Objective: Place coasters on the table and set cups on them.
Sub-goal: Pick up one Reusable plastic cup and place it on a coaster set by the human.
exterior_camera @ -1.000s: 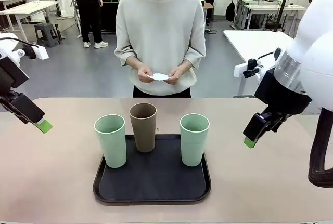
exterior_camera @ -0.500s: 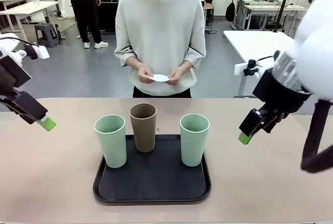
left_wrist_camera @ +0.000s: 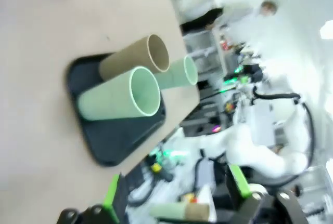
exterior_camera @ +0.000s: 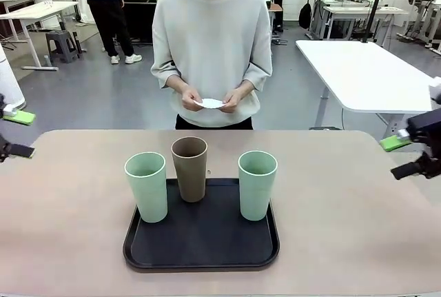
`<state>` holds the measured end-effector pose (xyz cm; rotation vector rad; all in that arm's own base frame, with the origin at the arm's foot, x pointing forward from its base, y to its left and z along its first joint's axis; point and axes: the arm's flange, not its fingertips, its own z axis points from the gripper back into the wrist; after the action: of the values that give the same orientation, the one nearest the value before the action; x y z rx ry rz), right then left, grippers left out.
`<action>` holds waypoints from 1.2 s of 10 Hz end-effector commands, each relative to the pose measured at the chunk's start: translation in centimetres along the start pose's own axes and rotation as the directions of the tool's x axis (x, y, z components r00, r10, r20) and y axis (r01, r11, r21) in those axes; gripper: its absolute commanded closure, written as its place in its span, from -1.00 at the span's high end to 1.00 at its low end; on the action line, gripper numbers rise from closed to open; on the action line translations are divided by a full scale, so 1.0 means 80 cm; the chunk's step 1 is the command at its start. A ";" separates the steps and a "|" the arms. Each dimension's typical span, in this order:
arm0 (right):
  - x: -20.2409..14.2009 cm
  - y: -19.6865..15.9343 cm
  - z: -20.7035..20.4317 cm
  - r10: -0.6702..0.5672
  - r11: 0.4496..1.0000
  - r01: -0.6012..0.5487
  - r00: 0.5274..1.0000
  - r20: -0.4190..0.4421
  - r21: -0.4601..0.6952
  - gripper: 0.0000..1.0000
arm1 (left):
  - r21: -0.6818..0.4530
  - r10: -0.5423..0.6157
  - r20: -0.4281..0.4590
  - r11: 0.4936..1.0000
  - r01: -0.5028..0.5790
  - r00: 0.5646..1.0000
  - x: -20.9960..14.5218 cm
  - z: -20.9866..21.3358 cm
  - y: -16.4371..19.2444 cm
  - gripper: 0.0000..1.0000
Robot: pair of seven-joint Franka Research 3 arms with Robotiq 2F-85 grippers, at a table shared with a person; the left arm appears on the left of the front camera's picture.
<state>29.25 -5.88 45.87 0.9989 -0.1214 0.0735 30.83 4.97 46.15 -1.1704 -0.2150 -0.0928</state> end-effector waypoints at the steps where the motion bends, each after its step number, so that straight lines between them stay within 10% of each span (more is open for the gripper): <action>1: -0.025 -0.026 0.005 -0.061 0.994 0.061 0.998 -0.005 0.091 1.00 | -0.025 0.112 0.030 0.993 -0.112 0.993 -0.031 0.009 0.057 1.00; 5: -0.065 -0.059 0.059 -0.015 0.993 0.013 1.000 0.016 0.121 1.00 | 0.008 0.147 0.046 0.989 -0.148 0.988 -0.074 0.091 0.099 1.00; 12: -0.096 -0.077 0.073 0.046 0.988 -0.047 0.999 0.010 0.145 1.00 | 0.039 0.036 0.061 0.999 -0.038 0.998 -0.089 0.125 0.046 1.00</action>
<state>22.07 -14.10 43.30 1.1534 -0.1644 0.0862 23.40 15.71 44.61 -1.1424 -0.2536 0.0134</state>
